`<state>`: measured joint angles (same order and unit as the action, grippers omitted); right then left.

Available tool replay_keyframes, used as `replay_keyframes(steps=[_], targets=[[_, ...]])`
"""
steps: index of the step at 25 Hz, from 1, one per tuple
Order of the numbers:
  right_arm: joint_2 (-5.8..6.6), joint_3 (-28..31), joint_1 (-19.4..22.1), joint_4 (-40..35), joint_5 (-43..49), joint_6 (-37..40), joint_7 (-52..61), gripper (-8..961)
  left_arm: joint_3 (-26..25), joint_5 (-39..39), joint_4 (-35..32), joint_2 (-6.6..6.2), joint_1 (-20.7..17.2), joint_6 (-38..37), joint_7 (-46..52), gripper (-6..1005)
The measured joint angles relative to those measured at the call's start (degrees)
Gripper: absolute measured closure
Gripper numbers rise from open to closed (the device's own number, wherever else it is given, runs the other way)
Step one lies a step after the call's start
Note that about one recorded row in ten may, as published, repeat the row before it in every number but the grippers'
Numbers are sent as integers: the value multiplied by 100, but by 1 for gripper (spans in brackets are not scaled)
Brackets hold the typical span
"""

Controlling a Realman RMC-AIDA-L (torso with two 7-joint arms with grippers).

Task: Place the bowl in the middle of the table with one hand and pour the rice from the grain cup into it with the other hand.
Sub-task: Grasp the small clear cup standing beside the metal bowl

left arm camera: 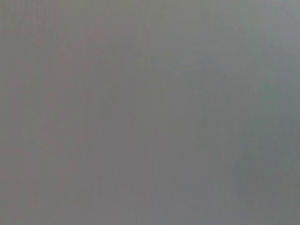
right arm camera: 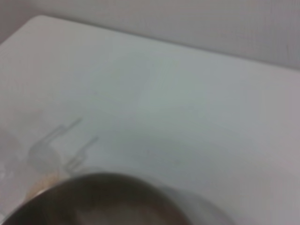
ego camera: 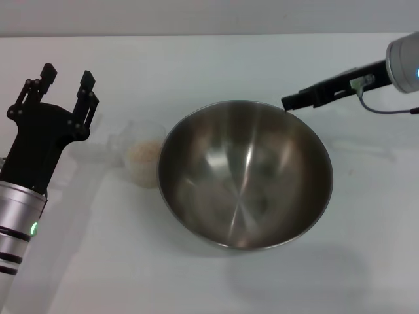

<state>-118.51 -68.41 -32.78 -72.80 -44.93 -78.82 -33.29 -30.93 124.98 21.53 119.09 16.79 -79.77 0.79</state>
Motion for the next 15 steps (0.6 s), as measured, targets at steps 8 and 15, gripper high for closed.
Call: replay_keyframes(steps=[8, 15], targets=[[-73, -204, 436, -1141, 135, 1028, -537, 527, 0, 0, 0, -6, -87, -164, 0, 406], [-76, -1276, 1258, -1702, 167, 3172, -1000, 527, -1, 0, 0, -9, -116, -238, 0, 406]])
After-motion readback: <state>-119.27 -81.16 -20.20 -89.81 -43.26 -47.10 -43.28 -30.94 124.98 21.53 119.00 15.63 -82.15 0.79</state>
